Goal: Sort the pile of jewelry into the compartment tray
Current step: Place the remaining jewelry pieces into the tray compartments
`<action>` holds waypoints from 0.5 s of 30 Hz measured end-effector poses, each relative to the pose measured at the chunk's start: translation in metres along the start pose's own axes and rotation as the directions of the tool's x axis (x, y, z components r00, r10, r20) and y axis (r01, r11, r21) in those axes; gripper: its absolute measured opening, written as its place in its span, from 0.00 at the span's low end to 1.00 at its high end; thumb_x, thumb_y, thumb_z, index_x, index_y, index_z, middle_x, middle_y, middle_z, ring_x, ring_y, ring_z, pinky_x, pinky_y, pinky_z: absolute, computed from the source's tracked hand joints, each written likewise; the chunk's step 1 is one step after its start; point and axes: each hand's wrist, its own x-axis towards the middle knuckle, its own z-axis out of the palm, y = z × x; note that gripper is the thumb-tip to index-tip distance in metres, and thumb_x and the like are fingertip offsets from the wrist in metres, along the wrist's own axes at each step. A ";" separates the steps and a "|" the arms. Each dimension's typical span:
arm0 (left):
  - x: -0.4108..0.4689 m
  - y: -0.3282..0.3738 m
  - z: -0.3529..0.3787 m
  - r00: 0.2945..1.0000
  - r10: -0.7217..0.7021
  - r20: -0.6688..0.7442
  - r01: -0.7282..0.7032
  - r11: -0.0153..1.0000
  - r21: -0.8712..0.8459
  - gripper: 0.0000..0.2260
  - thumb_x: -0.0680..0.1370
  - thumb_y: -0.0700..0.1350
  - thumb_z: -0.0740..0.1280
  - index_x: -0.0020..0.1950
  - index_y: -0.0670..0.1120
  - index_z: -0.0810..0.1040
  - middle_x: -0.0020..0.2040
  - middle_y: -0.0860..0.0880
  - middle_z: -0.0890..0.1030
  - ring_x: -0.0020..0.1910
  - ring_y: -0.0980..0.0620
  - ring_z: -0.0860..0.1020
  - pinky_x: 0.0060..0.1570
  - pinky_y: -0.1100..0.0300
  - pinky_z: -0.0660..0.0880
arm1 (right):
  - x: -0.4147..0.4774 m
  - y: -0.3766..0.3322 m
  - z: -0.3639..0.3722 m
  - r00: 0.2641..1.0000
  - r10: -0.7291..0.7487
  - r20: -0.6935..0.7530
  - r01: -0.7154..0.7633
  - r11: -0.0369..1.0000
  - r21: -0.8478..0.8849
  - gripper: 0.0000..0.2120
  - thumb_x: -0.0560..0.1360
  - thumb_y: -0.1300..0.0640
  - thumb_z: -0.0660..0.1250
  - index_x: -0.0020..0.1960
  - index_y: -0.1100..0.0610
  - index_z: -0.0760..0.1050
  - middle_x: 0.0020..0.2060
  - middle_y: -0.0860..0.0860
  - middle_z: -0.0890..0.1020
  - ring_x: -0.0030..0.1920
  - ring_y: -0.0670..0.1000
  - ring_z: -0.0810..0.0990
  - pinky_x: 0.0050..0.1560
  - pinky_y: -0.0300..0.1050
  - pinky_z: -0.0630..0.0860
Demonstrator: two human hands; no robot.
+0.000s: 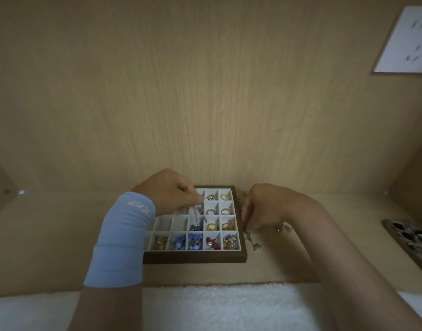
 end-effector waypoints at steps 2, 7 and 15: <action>0.002 -0.008 0.001 0.996 -0.089 0.024 0.087 0.995 0.047 0.07 0.73 0.54 0.73 0.42 0.52 0.86 0.35 0.53 0.85 0.37 0.54 0.83 0.35 0.62 0.78 | 0.000 -0.001 0.001 1.000 0.006 -0.007 -0.006 1.000 -0.003 0.05 0.65 0.53 0.77 0.40 0.45 0.86 0.38 0.40 0.85 0.43 0.43 0.83 0.47 0.47 0.84; 0.005 -0.012 0.005 0.980 -0.165 0.110 0.157 0.984 0.078 0.04 0.73 0.48 0.74 0.43 0.49 0.87 0.38 0.50 0.86 0.41 0.50 0.85 0.36 0.64 0.78 | 0.003 -0.001 0.002 0.999 -0.013 -0.033 0.012 1.000 -0.021 0.05 0.69 0.55 0.72 0.43 0.50 0.86 0.40 0.43 0.86 0.44 0.45 0.83 0.50 0.49 0.83; 0.010 -0.008 0.018 0.983 -0.159 0.096 0.135 0.966 0.219 0.06 0.71 0.49 0.75 0.46 0.51 0.86 0.43 0.52 0.86 0.45 0.52 0.82 0.42 0.63 0.76 | 0.002 0.002 0.000 0.995 -0.002 0.102 -0.006 0.997 0.071 0.03 0.66 0.55 0.76 0.36 0.47 0.85 0.35 0.45 0.85 0.39 0.45 0.83 0.42 0.43 0.81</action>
